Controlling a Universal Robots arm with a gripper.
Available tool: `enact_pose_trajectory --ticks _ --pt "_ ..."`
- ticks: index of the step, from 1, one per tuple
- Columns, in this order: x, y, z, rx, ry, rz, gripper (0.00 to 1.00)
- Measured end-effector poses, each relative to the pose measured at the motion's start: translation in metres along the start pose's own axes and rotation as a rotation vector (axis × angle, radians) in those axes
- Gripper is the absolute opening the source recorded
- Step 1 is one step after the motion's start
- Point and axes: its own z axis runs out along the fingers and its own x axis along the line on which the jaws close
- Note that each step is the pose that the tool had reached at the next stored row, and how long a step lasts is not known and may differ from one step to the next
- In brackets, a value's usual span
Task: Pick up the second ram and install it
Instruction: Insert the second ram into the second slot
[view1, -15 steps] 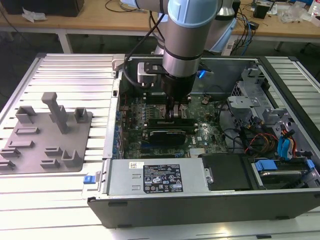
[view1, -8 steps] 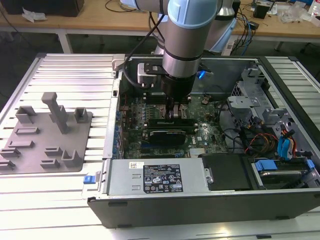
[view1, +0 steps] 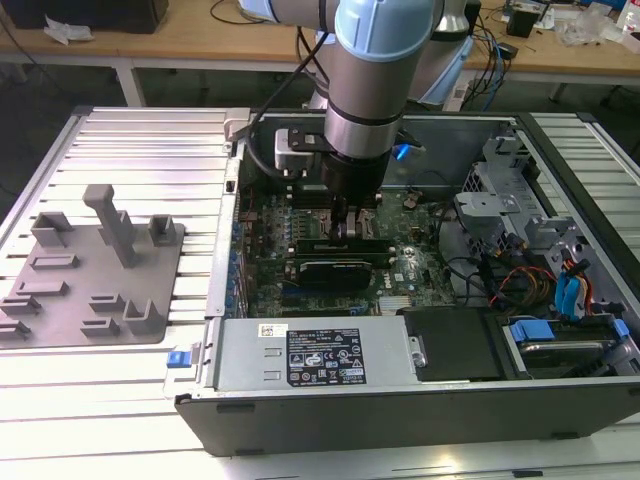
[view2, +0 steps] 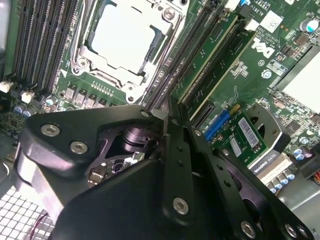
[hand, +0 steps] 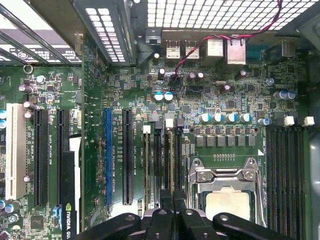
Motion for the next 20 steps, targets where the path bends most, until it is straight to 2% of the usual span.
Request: enact_pose_trajectory --ticks 7,16,17,18,20 --pt "0.0004 -0.0002 0.0058 -0.0001 0.0004 0.000 0.09" --pt "0.0004 -0.0001 0.0081 -0.0001 0.0003 0.000 0.09" --pt "0.0003 -0.0002 0.0087 0.0005 -0.0009 0.000 0.10" --pt "0.0003 -0.0002 0.0086 0.0003 -0.0006 0.000 0.16" --pt "0.0004 -0.0001 0.0082 -0.0001 0.0003 0.000 0.16"
